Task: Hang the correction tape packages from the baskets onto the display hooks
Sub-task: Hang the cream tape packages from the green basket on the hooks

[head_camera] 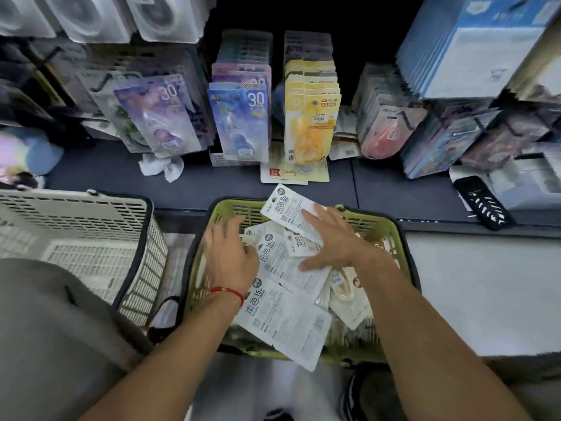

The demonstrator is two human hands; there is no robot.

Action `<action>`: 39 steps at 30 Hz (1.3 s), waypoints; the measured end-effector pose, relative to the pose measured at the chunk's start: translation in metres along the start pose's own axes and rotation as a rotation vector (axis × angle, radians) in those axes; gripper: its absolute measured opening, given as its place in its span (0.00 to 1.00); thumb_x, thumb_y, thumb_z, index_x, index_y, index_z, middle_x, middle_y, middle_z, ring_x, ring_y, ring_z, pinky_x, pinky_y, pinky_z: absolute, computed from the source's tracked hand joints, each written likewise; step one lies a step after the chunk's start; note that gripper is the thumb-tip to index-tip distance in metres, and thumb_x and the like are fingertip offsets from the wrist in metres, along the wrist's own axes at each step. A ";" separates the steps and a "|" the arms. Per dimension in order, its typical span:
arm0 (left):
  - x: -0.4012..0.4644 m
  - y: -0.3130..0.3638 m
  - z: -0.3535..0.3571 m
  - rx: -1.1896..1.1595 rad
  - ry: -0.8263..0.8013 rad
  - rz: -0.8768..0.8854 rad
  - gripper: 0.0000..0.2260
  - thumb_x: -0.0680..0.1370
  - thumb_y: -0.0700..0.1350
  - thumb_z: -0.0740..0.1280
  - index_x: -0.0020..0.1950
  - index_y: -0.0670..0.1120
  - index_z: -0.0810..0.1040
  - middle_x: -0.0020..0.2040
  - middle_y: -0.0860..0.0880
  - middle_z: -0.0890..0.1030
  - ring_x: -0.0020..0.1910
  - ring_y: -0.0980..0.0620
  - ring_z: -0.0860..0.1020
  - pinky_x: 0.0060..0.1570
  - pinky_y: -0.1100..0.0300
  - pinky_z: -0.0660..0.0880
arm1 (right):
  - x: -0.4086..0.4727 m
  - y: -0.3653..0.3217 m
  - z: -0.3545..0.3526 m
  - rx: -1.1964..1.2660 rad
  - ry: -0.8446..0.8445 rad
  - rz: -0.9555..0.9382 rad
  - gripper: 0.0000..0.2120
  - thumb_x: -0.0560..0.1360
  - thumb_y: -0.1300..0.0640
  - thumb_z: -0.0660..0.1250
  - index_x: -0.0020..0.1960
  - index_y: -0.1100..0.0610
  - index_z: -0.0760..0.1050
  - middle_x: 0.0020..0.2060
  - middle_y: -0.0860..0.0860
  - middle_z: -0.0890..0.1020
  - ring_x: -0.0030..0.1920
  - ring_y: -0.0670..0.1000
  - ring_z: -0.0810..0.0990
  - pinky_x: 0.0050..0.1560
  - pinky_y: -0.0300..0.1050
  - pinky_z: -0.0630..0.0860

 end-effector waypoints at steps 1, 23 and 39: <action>0.001 0.003 0.001 -0.039 -0.012 -0.009 0.24 0.77 0.35 0.70 0.72 0.47 0.75 0.72 0.44 0.75 0.74 0.42 0.66 0.75 0.47 0.64 | 0.000 0.001 -0.002 -0.026 0.020 -0.013 0.57 0.70 0.40 0.80 0.86 0.42 0.45 0.85 0.42 0.42 0.84 0.50 0.37 0.83 0.59 0.42; -0.020 0.027 -0.020 -1.175 -0.531 -0.321 0.20 0.79 0.38 0.73 0.70 0.47 0.77 0.61 0.43 0.86 0.57 0.42 0.86 0.53 0.47 0.85 | -0.043 -0.069 -0.016 1.070 0.364 0.015 0.17 0.87 0.47 0.61 0.54 0.57 0.83 0.49 0.54 0.89 0.53 0.58 0.88 0.57 0.64 0.83; -0.009 -0.055 -0.047 -1.106 -0.122 -0.521 0.12 0.84 0.44 0.70 0.66 0.45 0.80 0.57 0.46 0.88 0.55 0.42 0.87 0.50 0.41 0.85 | -0.068 -0.064 0.081 -0.114 0.075 -0.106 0.42 0.71 0.34 0.76 0.78 0.51 0.67 0.66 0.51 0.73 0.67 0.54 0.71 0.68 0.51 0.68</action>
Point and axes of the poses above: each hand's wrist, its own x-axis towards the middle knuckle, its own z-axis out of the palm, y = z × x, the point moved 4 cm from there along x, towards the middle knuckle
